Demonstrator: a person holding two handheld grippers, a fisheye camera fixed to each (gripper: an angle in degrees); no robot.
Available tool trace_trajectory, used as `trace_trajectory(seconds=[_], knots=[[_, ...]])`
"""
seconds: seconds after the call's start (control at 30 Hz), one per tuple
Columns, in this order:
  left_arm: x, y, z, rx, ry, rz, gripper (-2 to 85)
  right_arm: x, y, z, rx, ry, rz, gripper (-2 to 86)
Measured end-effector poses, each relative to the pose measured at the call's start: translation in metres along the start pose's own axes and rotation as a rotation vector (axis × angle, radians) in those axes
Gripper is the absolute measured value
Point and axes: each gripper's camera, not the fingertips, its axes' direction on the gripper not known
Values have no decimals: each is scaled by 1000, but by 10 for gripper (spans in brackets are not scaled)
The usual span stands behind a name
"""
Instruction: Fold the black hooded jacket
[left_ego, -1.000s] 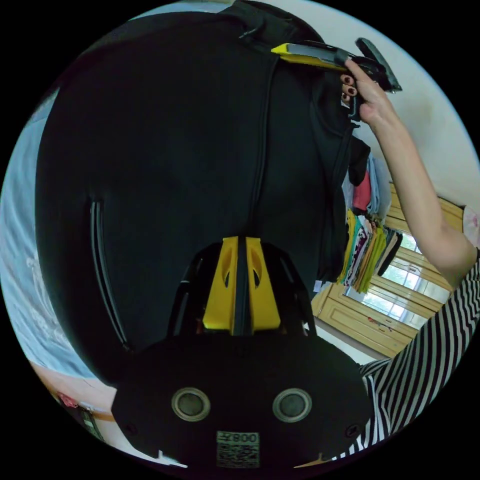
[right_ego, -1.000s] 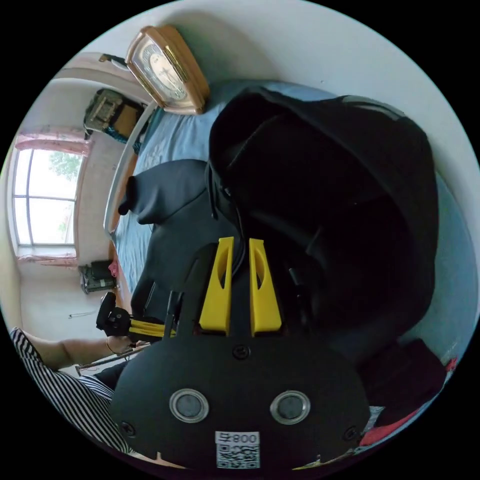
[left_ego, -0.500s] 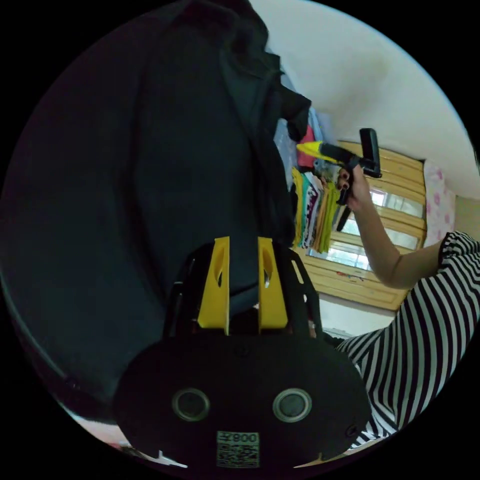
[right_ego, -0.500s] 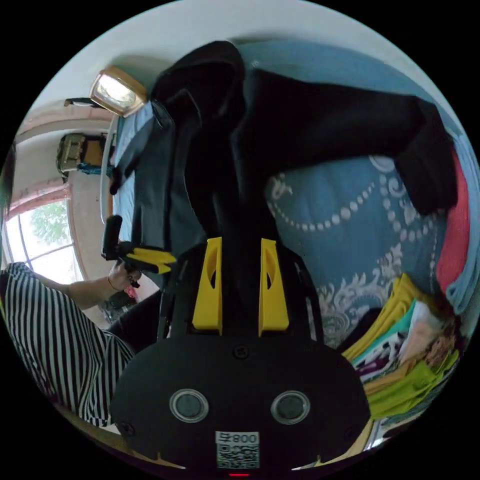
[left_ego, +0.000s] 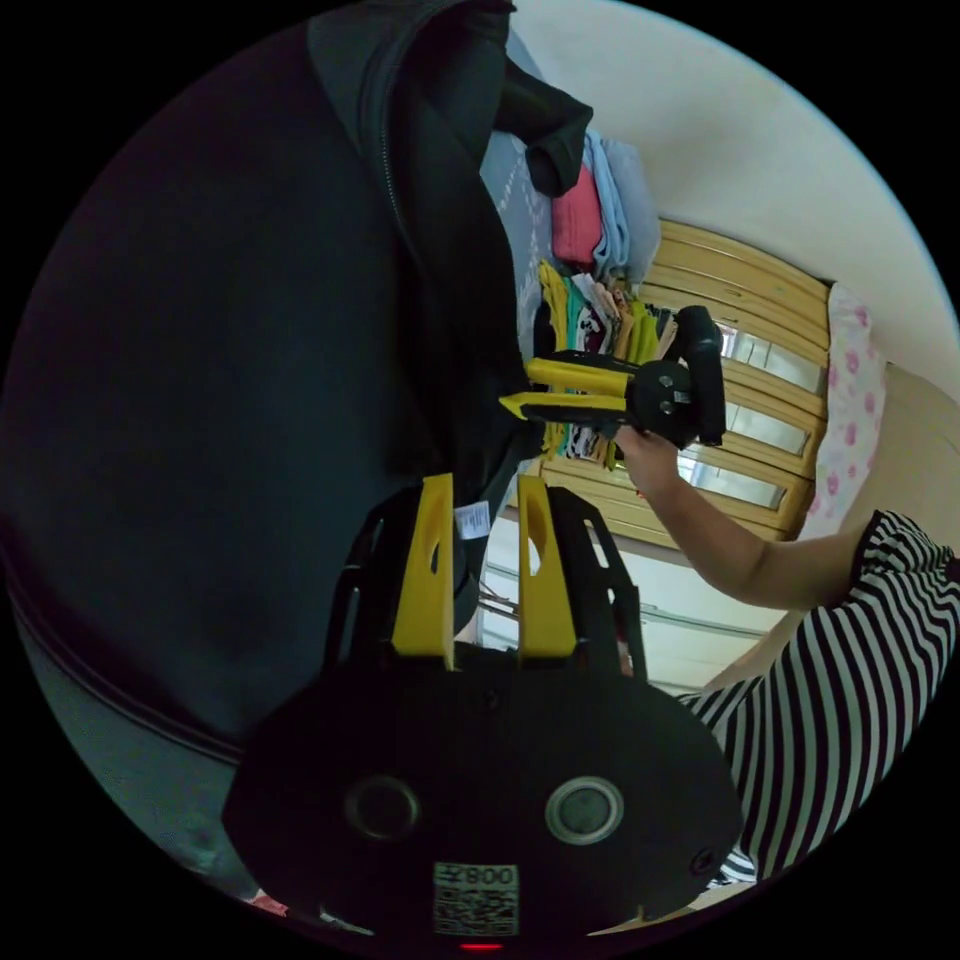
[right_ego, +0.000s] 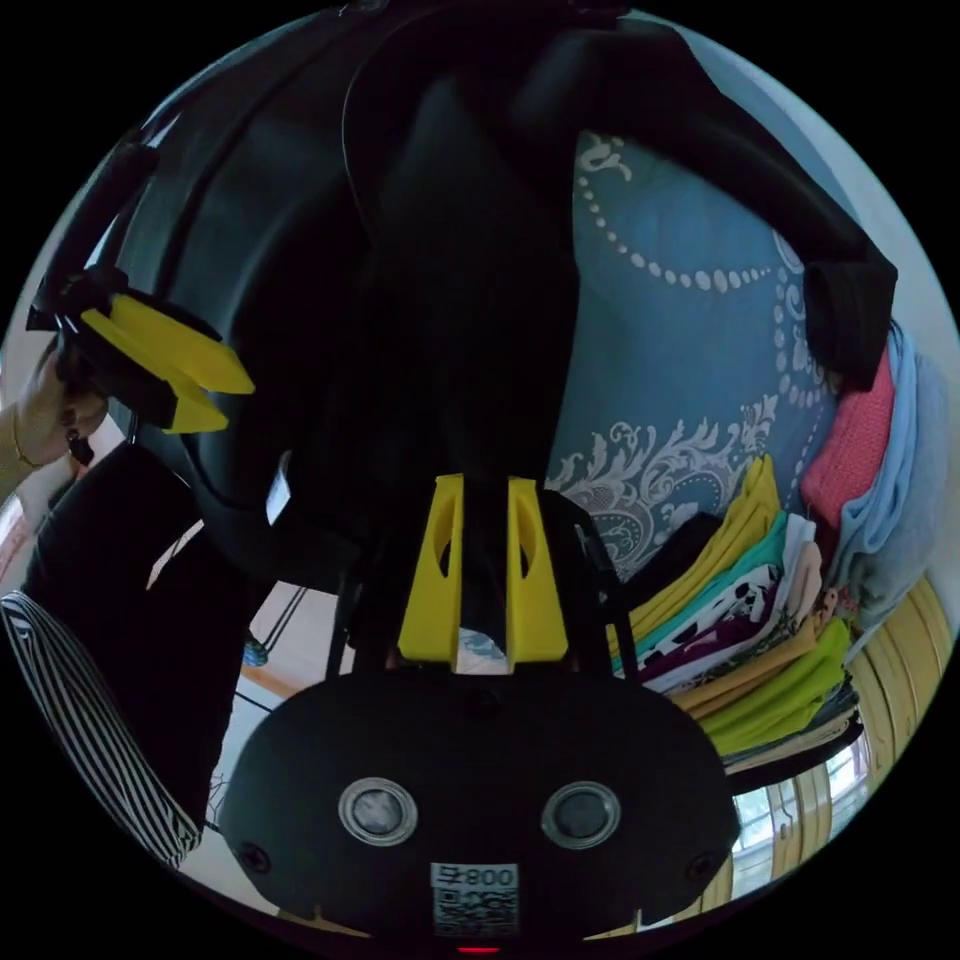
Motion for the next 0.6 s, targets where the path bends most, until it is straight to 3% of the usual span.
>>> trace_trajectory(seconds=[0.1, 0.37, 0.47, 0.53, 0.6], knots=[[-2, 14, 5, 10, 8, -2, 107, 9, 4, -14, 6, -57, 21, 64], [41, 56, 31, -36, 74, 194, 159, 44, 11, -49, 151, -936, 61, 73], [44, 72, 37, -20, 86, 182, 125, 32, -7, -33, 91, -1061, 16, 87], [29, 84, 35, 10, 84, 67, 60, 23, -16, -32, 42, -1053, -51, 86], [8, 106, 29, 48, 77, -25, 49, 24, -22, -42, 64, -1020, -86, 88]])
